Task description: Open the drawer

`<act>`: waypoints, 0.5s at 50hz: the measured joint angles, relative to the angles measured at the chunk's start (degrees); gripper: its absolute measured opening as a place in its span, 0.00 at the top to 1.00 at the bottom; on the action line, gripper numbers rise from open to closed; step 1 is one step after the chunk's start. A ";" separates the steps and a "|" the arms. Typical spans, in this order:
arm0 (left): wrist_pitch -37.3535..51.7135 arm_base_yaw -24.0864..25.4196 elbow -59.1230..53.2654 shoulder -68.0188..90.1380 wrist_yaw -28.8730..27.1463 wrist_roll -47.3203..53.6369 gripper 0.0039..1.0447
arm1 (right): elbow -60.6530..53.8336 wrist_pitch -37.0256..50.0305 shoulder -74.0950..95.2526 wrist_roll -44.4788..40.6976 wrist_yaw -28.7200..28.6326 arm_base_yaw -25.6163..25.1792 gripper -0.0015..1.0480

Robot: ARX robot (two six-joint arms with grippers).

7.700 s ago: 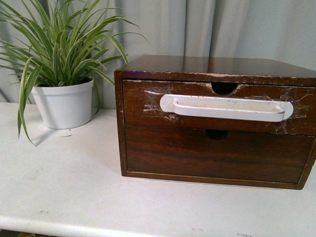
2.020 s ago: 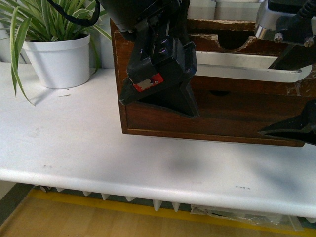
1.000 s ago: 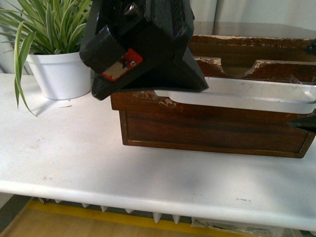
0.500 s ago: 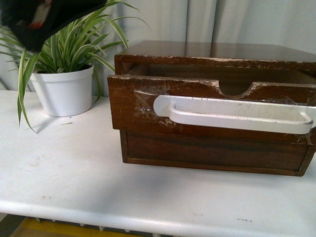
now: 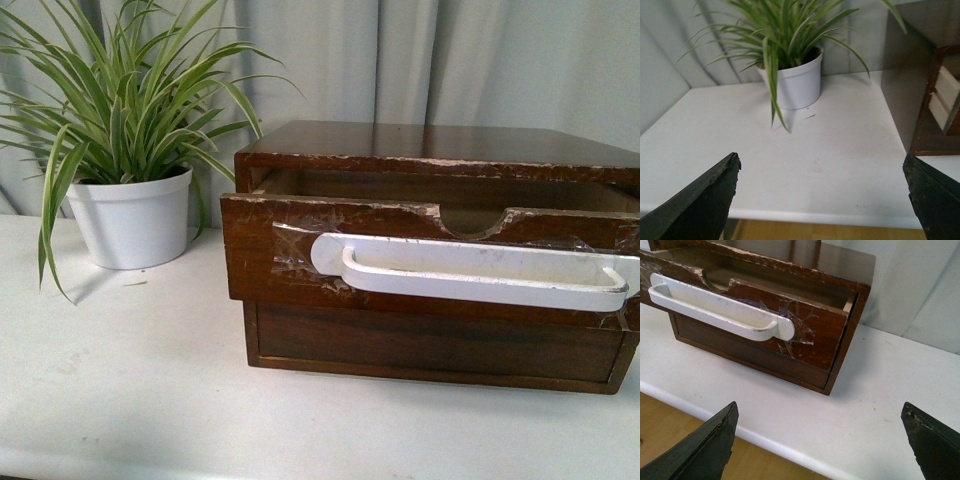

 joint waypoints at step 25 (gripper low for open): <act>-4.33 1.81 -7.10 -12.09 -11.89 -12.50 0.06 | -3.80 -1.75 -4.76 7.89 0.76 -2.97 0.09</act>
